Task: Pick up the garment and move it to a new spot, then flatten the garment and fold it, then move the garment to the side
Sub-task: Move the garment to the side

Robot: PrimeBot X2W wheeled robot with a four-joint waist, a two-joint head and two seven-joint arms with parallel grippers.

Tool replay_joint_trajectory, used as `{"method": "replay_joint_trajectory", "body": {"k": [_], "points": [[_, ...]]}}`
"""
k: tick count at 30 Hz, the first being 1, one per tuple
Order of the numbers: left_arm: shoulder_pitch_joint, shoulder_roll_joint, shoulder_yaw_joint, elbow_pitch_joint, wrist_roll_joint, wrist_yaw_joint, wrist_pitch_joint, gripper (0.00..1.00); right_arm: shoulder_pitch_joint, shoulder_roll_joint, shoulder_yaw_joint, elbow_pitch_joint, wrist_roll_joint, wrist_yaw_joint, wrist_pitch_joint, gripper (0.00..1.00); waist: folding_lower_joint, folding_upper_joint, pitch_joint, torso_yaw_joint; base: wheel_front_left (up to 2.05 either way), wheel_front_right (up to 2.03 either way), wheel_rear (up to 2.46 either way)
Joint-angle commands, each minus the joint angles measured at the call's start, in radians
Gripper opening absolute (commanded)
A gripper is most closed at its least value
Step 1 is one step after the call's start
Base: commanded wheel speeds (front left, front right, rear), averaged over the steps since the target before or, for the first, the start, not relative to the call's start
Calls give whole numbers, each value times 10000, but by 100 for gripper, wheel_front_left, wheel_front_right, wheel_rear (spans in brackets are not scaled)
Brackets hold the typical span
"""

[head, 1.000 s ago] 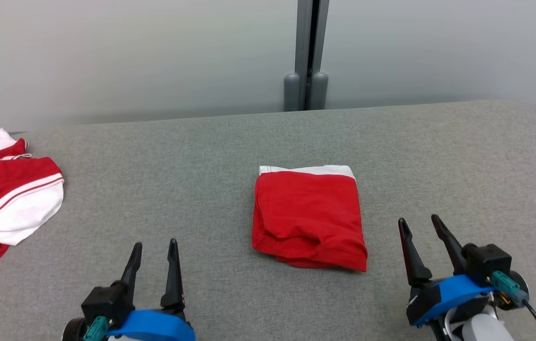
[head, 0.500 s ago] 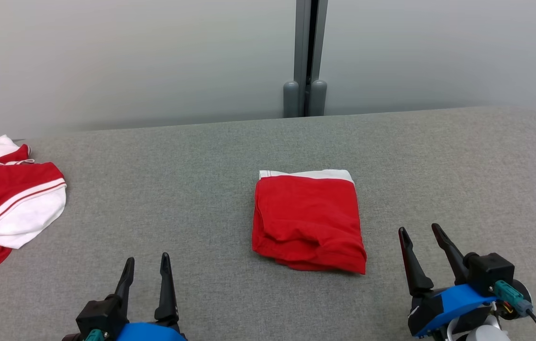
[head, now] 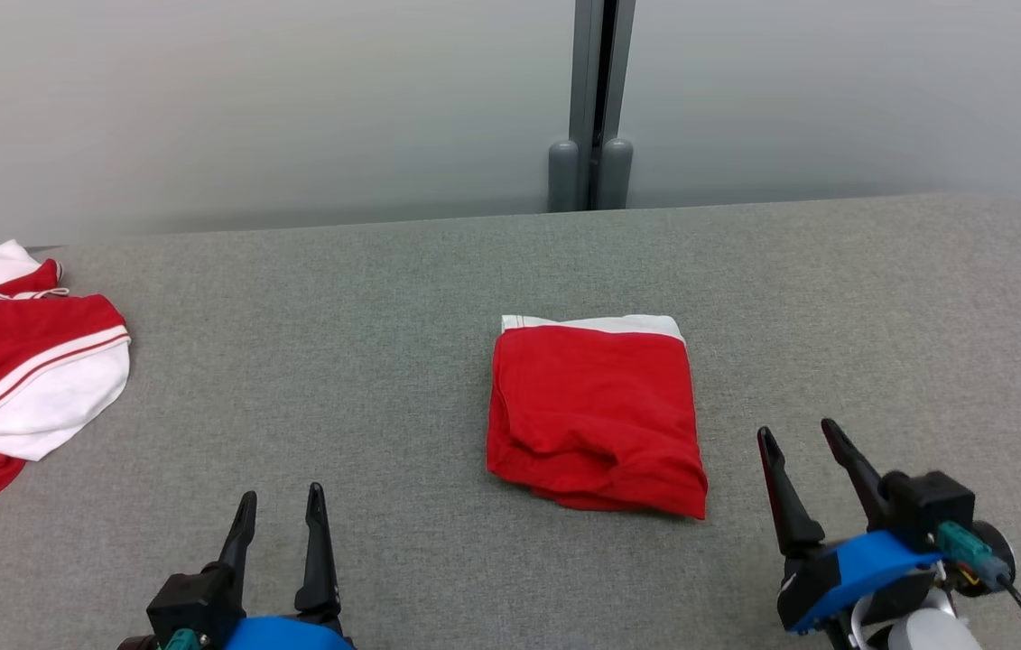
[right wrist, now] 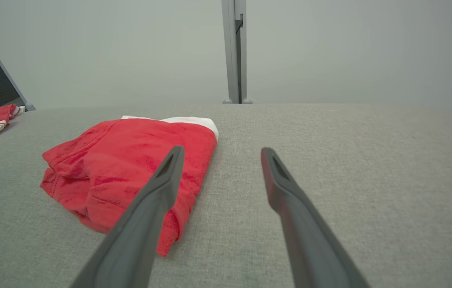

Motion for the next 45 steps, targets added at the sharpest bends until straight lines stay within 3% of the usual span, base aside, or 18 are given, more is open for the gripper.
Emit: {"method": "replay_joint_trajectory", "body": {"k": [1, 5, 10, 16, 25, 30, 31, 32, 33, 34, 39, 45], "points": [[-160, -12, 33, 37, 78, -37, -47, 100, -400, 8, -60, -74, -156, 1, 106, 100, 0, 0, 74, 51, 0, 0, 0], [-295, 4, 86, 45, 151, -66, -47, 100, -1222, 6, -387, -179, -640, 1, 788, 100, 0, 0, 273, 206, 0, 0, 0], [-506, -56, 89, 131, 239, -153, -47, 100, -2426, -268, -689, 185, -646, 1, 3019, 100, 0, 0, 528, 659, 0, 0, 0], [-711, -188, 119, 200, 342, -214, -47, 100, -3329, -613, -952, 952, 323, 1, 5990, 100, 0, 0, 932, 1303, 0, 0, 0], [-970, -371, 250, 155, 476, -351, -47, 100, -3757, -847, -899, 1909, 1182, 1, 7817, 100, 0, 0, 1561, 2004, 0, 0, 0], [-1109, -459, 313, 143, 604, -441, -47, 100, -3892, -846, -697, 2400, 1479, 1, 7961, 100, 0, 0, 1823, 2178, 0, 0, 0], [-1137, -476, 343, 131, 630, -454, -47, 100, -3913, -824, -673, 2486, 1481, 2, 7922, 80, 0, 0, 1861, 2185, 0, 0, 0], [-1176, -493, 366, 108, 650, -487, -47, 100, -3953, -817, -625, 2549, 1490, 2, 7871, 41, 0, 0, 1898, 2182, 0, 0, 0], [-1212, -511, 375, 84, 714, -513, -47, 100, -4012, -819, -582, 2608, 1481, 2, 7782, 25, 0, 0, 1927, 2165, 0, 0, 0], [-1244, -526, 378, 59, 750, -517, -47, 100, -4066, -826, -536, 2642, 1478, 2, 7659, 0, 0, 0, 1959, 2124, 0, 0, 0], [-1367, -537, 411, -129, 987, -615, -46, 100, -4397, -1119, -360, 2562, 1449, -8, 6858, 0, 0, 0, 2109, 1631, 0, 0, 0], [-1505, -485, 336, -473, 1178, -749, -46, 100, -4537, -1627, -68, 2188, 1653, -2, 6211, 0, 0, 0, 2377, 369, 0, 0, 0]]}}
